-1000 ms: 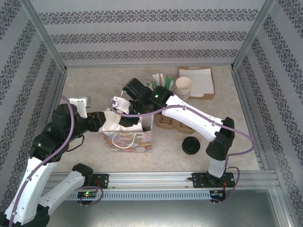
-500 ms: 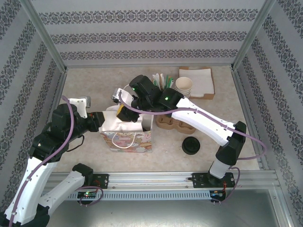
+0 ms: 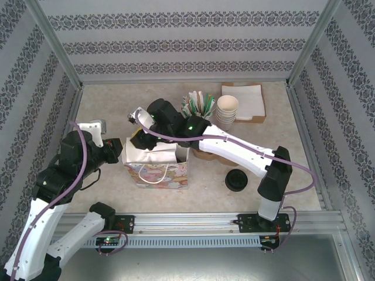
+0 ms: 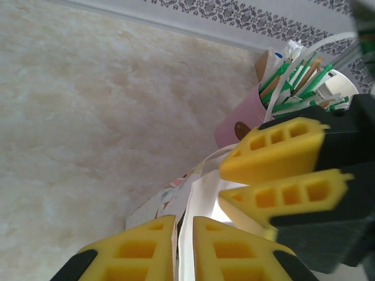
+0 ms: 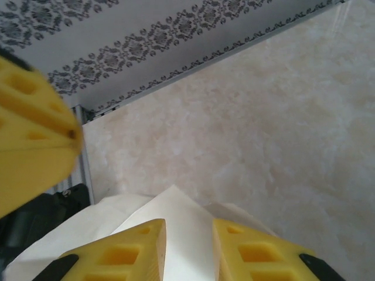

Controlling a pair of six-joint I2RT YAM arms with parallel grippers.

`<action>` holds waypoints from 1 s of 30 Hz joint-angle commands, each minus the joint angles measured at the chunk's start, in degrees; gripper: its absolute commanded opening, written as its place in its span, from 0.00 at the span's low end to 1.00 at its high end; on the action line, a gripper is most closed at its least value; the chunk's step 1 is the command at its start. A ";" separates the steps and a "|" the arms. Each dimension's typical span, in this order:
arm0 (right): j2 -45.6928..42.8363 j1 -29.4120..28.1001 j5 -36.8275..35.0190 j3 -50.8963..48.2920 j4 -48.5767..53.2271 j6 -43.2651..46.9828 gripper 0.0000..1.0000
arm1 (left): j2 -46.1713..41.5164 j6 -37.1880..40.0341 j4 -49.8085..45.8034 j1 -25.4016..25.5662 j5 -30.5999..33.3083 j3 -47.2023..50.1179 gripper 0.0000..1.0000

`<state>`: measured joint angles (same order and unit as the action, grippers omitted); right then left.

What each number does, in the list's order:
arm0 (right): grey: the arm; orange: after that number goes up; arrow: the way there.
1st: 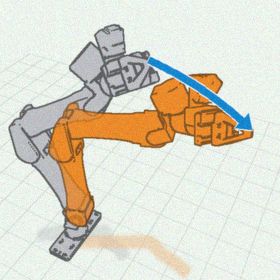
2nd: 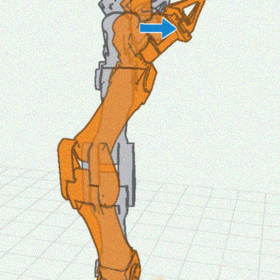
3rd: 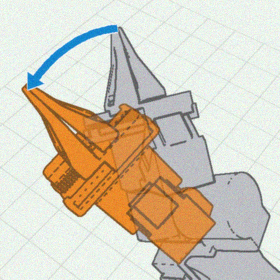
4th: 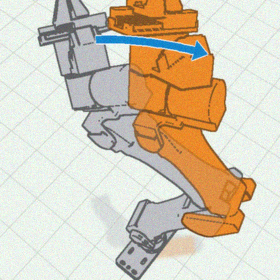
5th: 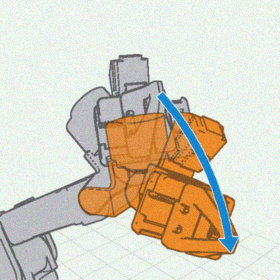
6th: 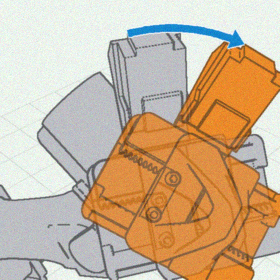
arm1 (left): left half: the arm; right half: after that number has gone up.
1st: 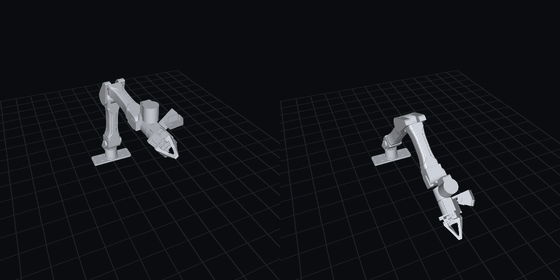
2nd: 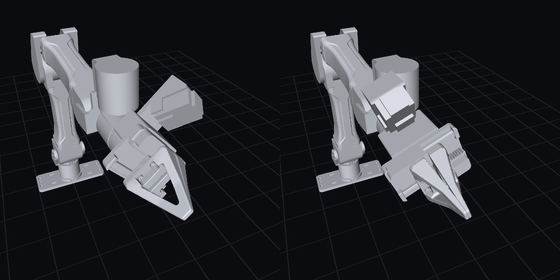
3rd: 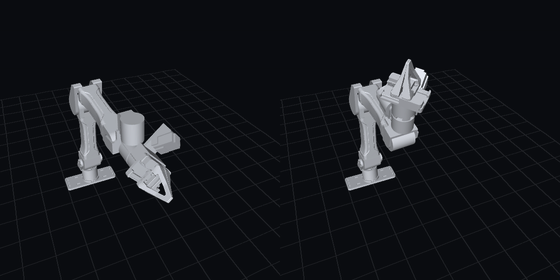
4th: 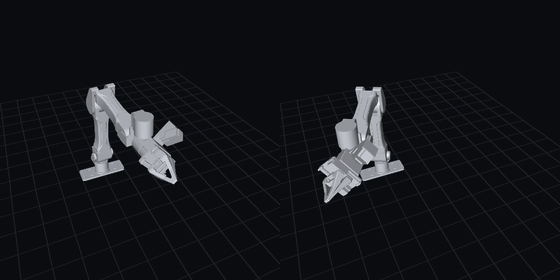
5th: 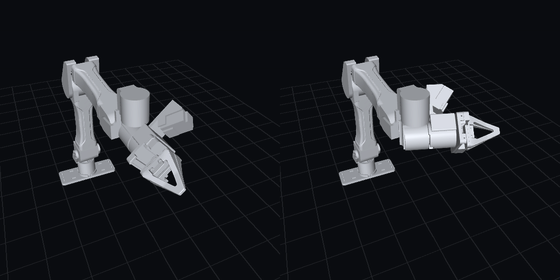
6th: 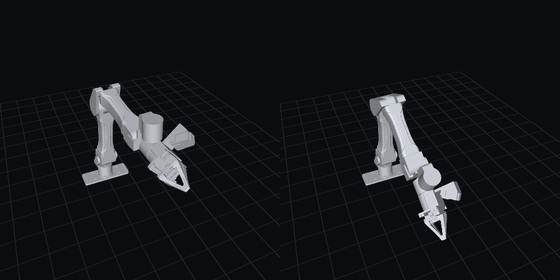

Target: Pack the takeout coffee

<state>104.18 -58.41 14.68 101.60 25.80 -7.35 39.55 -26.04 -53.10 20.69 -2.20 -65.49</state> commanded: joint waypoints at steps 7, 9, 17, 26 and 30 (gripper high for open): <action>3.34 -2.43 -7.56 3.66 -2.88 -7.16 0.32 | -0.97 -0.44 -1.51 0.74 2.20 -1.02 0.16; 3.66 -2.54 -7.14 3.86 -3.04 -7.89 0.33 | -1.05 -0.42 -1.43 0.68 1.91 -0.97 0.15; 4.11 -3.49 -9.68 3.71 -1.50 -6.17 0.32 | -1.23 -0.43 -1.27 0.73 1.03 -0.41 0.15; 2.10 -3.60 -9.91 -1.56 -2.44 -6.05 0.26 | -1.22 -0.48 -0.78 0.67 0.53 0.18 0.16; 1.90 -3.63 -9.85 -2.88 -2.67 -6.18 0.26 | -1.25 -0.56 -0.65 0.73 0.06 0.36 0.16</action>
<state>107.31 -61.39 5.78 99.74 23.75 -13.58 38.87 -26.04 -53.43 20.69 -1.45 -65.49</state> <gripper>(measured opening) 0.262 0.157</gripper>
